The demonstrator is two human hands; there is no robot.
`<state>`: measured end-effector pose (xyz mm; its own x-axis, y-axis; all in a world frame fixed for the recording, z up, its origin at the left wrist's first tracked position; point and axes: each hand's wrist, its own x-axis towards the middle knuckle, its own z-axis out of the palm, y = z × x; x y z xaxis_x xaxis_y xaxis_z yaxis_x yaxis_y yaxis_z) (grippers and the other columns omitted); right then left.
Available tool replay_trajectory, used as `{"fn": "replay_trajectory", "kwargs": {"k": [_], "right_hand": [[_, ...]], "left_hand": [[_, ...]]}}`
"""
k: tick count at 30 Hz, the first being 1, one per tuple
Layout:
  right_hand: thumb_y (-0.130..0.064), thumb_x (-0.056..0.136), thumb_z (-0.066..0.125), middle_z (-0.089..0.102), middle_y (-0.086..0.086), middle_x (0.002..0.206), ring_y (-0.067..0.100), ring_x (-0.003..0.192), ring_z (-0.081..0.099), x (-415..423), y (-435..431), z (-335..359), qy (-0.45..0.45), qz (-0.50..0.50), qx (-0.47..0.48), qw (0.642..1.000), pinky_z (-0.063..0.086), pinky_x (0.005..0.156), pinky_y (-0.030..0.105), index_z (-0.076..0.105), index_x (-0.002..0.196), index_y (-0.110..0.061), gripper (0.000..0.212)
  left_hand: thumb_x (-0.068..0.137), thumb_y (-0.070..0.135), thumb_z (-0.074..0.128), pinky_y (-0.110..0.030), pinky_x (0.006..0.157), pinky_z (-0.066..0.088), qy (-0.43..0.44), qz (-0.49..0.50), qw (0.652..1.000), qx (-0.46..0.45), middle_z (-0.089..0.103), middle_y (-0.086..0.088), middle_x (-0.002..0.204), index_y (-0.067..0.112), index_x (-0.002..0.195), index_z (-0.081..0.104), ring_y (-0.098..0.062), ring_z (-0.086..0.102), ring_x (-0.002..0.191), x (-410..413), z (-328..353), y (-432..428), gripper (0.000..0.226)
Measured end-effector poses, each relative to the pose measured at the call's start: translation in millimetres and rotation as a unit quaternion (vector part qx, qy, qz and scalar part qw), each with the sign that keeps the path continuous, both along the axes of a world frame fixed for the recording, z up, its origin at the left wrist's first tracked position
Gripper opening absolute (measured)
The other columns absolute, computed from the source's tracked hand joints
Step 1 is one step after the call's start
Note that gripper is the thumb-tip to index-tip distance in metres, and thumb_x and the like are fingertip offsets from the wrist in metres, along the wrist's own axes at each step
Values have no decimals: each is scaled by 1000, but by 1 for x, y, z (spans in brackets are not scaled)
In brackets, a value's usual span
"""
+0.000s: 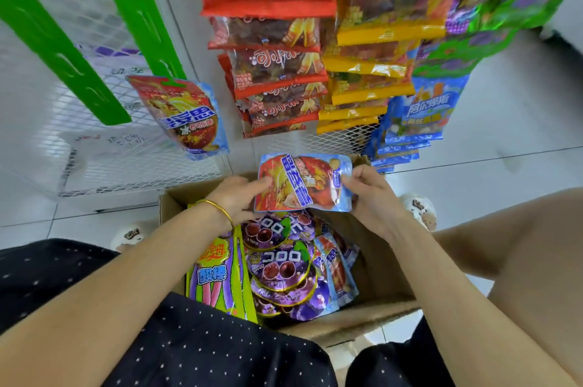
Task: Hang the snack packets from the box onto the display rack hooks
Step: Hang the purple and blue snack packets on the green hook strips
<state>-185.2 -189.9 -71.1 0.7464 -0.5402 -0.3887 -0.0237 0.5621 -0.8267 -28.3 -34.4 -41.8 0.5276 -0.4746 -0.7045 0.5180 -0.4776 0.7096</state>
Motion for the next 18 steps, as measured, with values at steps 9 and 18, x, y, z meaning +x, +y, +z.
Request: {"fn": "replay_trajectory", "kwargs": {"k": [9,18], "right_hand": [[-20,81,71,46,-9,130,5,118,45,39,37,20,150,144,-345,915,38,96,20,37,135,-18,64],[-17,85,66,53,-12,76,-5,71,50,109,92,105,-27,107,-518,848,38,63,13,53,81,-26,17]], "left_hand": [[82,-1,64,-42,75,51,-360,-154,920,-35,64,-22,83,5,76,59,-22,58,75,26,61,39,9],[78,3,69,-25,71,50,-477,-169,859,-81,66,2,73,17,75,67,-1,60,66,62,121,65,14]]}}
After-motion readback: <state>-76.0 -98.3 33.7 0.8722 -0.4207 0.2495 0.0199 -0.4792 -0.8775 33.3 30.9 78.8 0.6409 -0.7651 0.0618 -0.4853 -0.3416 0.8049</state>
